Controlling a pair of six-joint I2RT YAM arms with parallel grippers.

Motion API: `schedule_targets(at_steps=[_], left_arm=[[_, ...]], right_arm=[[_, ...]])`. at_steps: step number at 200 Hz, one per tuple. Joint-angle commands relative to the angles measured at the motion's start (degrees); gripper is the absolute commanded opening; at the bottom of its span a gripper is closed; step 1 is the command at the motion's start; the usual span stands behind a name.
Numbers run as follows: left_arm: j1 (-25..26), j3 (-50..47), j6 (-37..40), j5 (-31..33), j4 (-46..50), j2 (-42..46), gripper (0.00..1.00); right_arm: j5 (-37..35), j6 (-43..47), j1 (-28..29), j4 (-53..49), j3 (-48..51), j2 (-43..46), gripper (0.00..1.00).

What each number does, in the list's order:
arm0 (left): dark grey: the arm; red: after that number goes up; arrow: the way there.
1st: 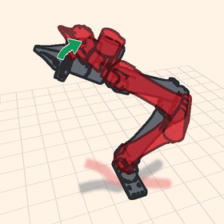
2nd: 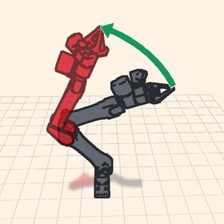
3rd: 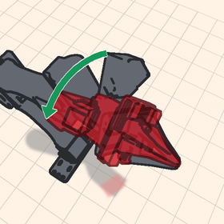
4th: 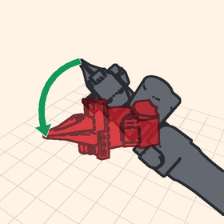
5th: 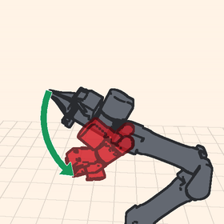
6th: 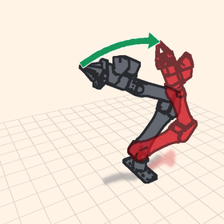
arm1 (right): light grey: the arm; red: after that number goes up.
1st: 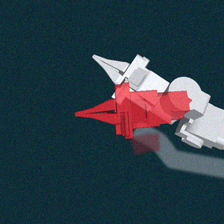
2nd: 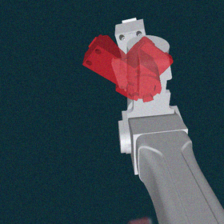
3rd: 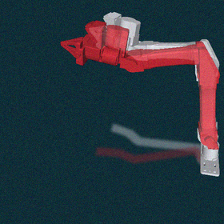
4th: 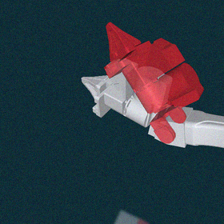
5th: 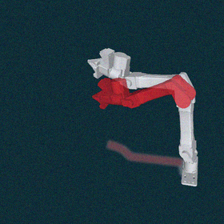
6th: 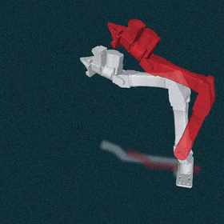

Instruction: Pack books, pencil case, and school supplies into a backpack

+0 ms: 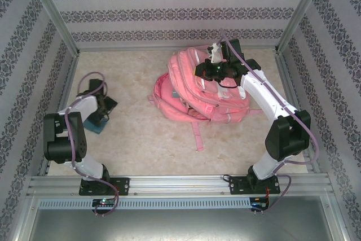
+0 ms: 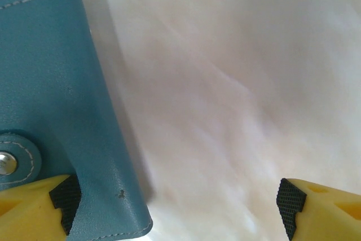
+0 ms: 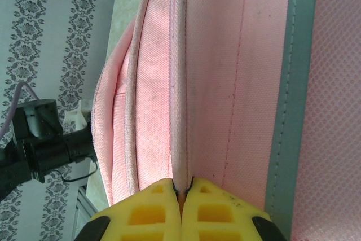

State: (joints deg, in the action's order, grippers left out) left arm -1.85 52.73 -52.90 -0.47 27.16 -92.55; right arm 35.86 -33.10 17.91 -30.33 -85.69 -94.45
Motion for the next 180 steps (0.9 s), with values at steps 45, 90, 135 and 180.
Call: schedule_targets(at_steps=[45, 90, 135, 180], left_arm=[[20.95, 9.77, -4.0, 1.45, 5.4, -6.94, 0.94], [21.91, 9.87, -1.41, 6.09, 10.7, -4.19, 0.96], [21.85, 8.71, 3.21, 7.26, 11.23, -4.85, 1.0], [21.49, 9.59, 6.06, 8.96, 12.0, -8.34, 0.99]], right_arm=[[2.73, 1.07, 1.2, 3.96, 0.06, 1.5, 0.0], [2.55, 1.26, 0.73, 4.63, 1.83, 1.98, 0.0], [3.17, 0.65, 0.83, 5.54, 1.6, 1.21, 0.0], [2.9, 1.02, 0.82, 4.84, 1.41, 1.46, 0.0]])
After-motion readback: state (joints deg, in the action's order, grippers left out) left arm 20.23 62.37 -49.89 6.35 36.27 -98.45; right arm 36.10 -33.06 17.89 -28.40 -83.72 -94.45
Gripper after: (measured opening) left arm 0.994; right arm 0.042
